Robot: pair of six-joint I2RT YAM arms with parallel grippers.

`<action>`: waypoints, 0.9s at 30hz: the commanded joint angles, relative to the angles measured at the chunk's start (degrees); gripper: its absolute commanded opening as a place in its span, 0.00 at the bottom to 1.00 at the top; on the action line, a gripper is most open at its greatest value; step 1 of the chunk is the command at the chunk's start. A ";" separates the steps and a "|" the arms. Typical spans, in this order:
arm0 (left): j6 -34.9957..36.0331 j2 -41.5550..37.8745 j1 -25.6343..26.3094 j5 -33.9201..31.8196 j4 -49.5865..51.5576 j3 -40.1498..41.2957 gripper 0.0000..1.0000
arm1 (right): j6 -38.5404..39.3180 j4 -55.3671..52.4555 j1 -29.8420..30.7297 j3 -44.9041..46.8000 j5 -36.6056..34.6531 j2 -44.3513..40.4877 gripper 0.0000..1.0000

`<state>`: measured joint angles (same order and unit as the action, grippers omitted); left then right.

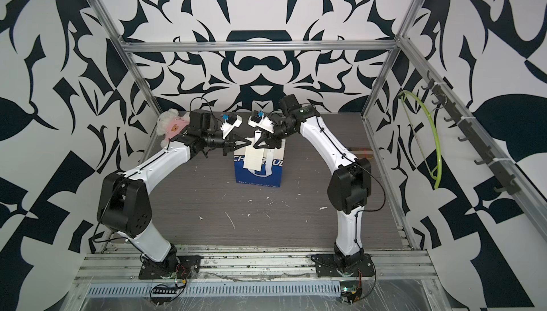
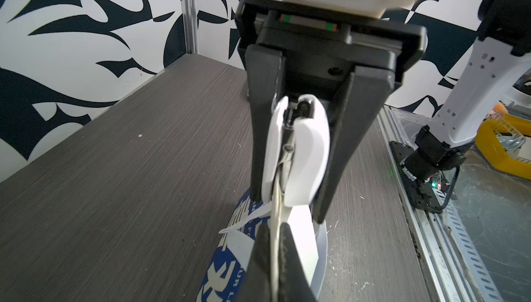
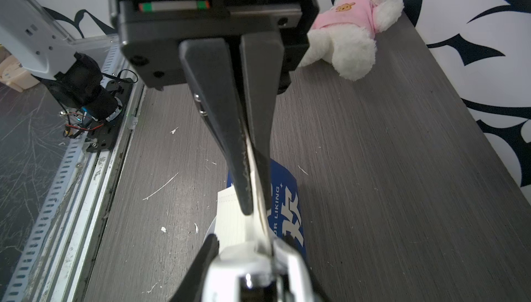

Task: Staple the receipts to the bags
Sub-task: Staple the receipt to the takeout bag, then pick up the stapler from the takeout bag.

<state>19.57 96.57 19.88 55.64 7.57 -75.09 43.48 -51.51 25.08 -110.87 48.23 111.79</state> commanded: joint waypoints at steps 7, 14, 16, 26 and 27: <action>0.84 -1.09 0.16 -0.24 0.60 0.19 0.00 | -4.20 1.77 0.85 -0.27 0.01 -1.27 0.00; 0.82 -1.61 0.16 -0.74 0.34 0.66 0.00 | -14.94 26.71 0.82 16.31 -2.27 -12.34 0.49; 0.81 -1.65 0.16 -0.62 0.25 0.92 0.00 | -17.19 30.77 0.76 19.13 -3.48 -14.73 0.61; -0.59 -1.91 0.32 -1.41 -1.47 1.54 0.00 | -30.19 37.62 0.93 22.98 -15.61 -20.70 0.94; -1.18 -2.11 0.34 -2.19 -2.50 1.98 0.00 | -33.76 39.79 1.28 24.05 -18.99 -21.75 0.97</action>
<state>19.29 96.16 20.01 54.65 6.39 -74.54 19.07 -19.51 25.78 -88.05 36.42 93.58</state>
